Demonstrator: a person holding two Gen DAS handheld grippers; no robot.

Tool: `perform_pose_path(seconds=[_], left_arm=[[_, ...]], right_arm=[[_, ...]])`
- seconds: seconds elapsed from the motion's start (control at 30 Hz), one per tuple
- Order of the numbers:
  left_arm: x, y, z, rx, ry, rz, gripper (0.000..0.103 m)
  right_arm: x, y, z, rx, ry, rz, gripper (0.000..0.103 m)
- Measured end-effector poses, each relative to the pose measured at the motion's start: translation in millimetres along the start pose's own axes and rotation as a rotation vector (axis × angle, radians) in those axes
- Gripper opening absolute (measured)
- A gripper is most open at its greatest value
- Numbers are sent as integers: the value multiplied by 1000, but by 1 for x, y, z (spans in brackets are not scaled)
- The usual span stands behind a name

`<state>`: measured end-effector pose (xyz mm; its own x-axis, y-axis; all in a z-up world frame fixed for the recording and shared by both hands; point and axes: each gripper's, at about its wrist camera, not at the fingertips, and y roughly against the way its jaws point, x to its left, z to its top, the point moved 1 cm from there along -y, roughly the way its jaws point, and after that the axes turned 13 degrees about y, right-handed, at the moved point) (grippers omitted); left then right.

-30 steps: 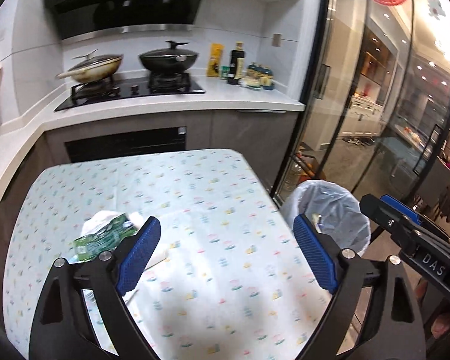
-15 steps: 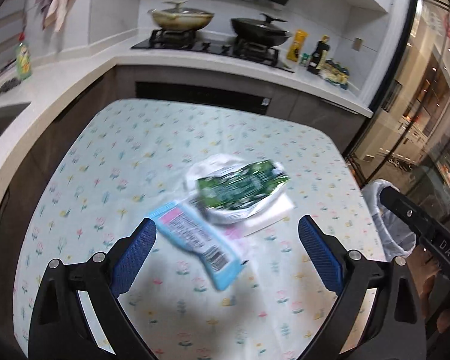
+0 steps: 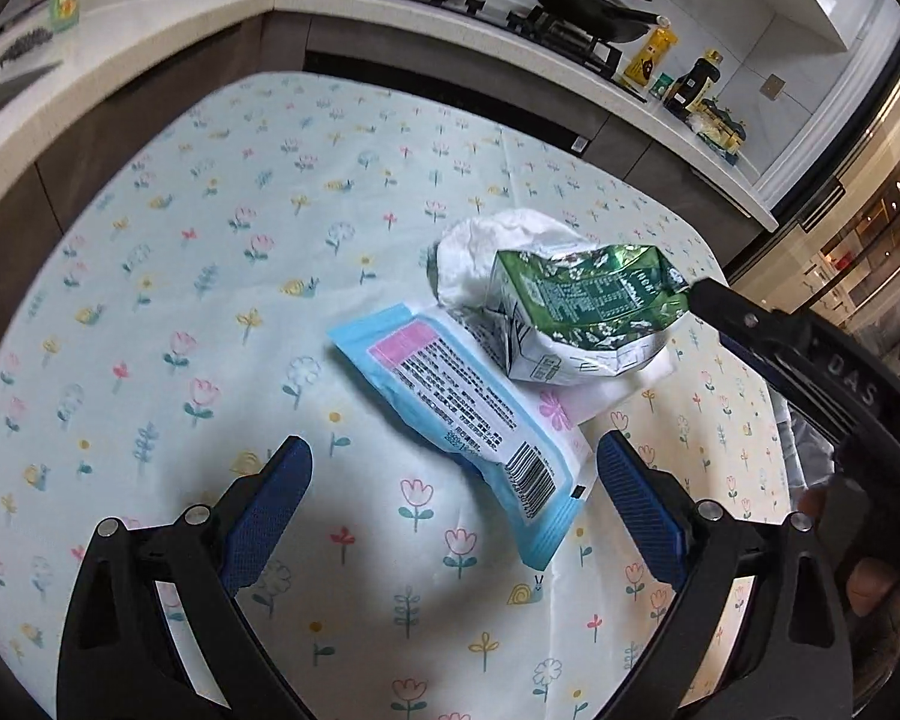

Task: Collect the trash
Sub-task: 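Grasp the green milk carton with the right tool while the left tool grasps the blue wipes pack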

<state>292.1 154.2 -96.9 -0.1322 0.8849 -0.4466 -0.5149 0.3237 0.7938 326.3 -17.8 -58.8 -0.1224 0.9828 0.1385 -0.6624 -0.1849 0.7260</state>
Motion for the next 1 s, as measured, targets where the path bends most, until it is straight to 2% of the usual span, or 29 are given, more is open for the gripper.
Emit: perform_pose_path(seconds=[0.23, 0.27, 0.3, 0.33, 0.47, 0.67, 0.73, 0.77, 0.8, 0.9, 1.0], left_arm=[[-1, -21, -2, 38, 6, 1, 91], [-1, -24, -2, 45, 10, -1, 91], [-1, -26, -2, 51, 13, -3, 91], [-1, -29, -2, 55, 16, -1, 91], [-5, -35, 0, 64, 17, 4, 89], [-16, -43, -2, 89, -13, -11, 59], [-20, -42, -3, 94, -17, -13, 45], [-22, -39, -4, 87, -19, -20, 43], [-24, -35, -5, 77, -23, -25, 34], [-30, -23, -5, 51, -37, -24, 29], [-38, -5, -7, 10, -56, -20, 28]], right_arm=[[4, -28, 6, 29, 20, 9, 54], [4, -30, 6, 34, 24, 13, 52], [4, -32, 7, 39, 29, 14, 43], [4, -32, 6, 40, 32, 19, 40], [0, -20, 4, 4, 22, 21, 36], [-23, 10, 1, -54, -21, -9, 34], [-32, 20, 0, -65, -38, -21, 34], [-37, 25, -1, -72, -48, -25, 34], [-41, 30, -1, -80, -53, -28, 34], [-51, 49, -1, -111, -66, -39, 34], [-59, 68, 2, -143, -71, -44, 34]])
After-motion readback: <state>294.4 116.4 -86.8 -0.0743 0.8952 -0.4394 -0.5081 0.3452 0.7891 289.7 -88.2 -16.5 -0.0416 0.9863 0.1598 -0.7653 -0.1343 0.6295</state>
